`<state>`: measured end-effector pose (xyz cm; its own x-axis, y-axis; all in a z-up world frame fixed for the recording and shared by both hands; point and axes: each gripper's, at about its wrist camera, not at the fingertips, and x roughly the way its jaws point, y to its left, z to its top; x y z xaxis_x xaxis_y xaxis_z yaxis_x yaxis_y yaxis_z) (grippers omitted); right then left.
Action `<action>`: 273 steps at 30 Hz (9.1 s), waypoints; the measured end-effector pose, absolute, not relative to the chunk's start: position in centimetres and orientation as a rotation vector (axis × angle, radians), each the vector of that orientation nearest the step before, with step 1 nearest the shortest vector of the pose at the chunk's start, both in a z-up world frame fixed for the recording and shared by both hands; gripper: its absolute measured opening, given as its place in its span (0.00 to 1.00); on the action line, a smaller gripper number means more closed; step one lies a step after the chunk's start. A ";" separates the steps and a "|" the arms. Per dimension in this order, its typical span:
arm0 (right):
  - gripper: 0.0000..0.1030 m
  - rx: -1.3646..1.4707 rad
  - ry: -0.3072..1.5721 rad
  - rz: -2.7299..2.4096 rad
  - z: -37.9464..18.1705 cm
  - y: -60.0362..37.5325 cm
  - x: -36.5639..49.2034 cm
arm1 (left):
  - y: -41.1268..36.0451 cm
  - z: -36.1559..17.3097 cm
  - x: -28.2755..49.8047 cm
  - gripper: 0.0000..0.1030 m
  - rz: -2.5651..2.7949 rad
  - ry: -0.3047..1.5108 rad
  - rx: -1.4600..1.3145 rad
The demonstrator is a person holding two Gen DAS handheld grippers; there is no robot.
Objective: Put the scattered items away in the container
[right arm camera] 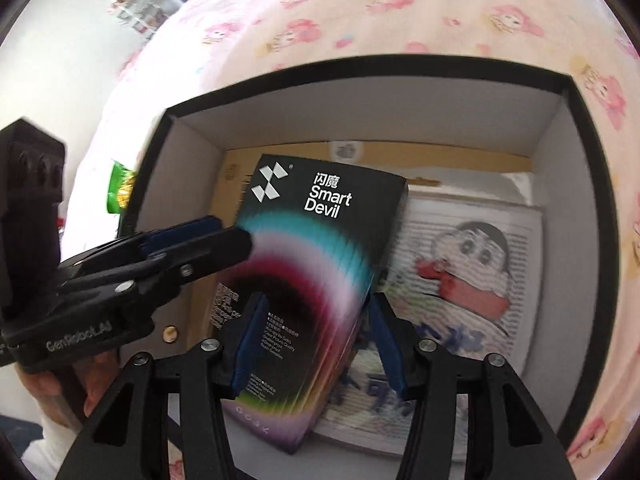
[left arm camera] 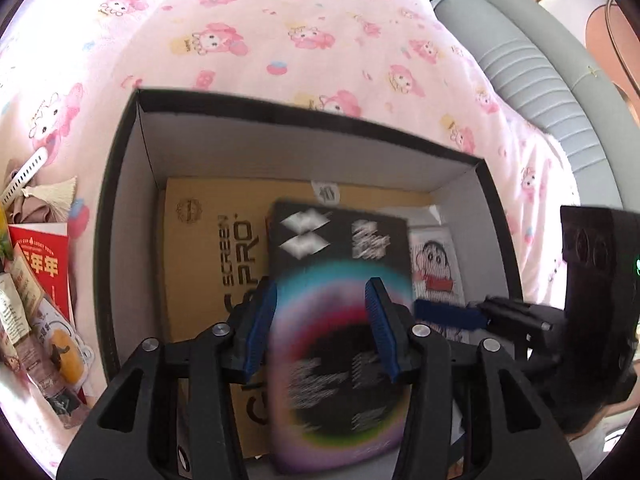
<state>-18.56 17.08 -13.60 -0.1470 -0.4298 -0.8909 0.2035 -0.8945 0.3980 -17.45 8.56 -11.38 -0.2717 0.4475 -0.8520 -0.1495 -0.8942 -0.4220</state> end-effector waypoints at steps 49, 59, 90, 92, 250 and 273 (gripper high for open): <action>0.48 1.642 -0.296 -2.325 -9.9 20.7 -18.2 | 6.6 -11.8 -18.5 0.45 2.002 -0.459 -1.652; 0.47 1.668 -0.291 -2.356 -10.5 20.3 -22.7 | 7.5 -12.4 -24.7 0.52 2.168 -0.178 -1.781; 0.47 1.753 -0.188 -2.328 -12.2 20.6 -19.7 | 7.1 -15.4 -20.8 0.59 1.822 -0.535 -1.783; 0.47 1.743 -0.212 -2.356 -11.7 21.2 -19.6 | 7.6 -15.5 -20.3 0.60 1.832 -0.491 -1.788; 0.13 1.625 -0.223 -2.084 -9.2 -1.6 -12.5 | -20.5 -15.6 -14.0 0.66 1.967 -0.554 -1.841; 0.17 1.621 -0.237 -2.095 -9.5 -0.4 -12.7 | -16.9 -16.9 -15.4 0.34 1.923 -0.029 -1.816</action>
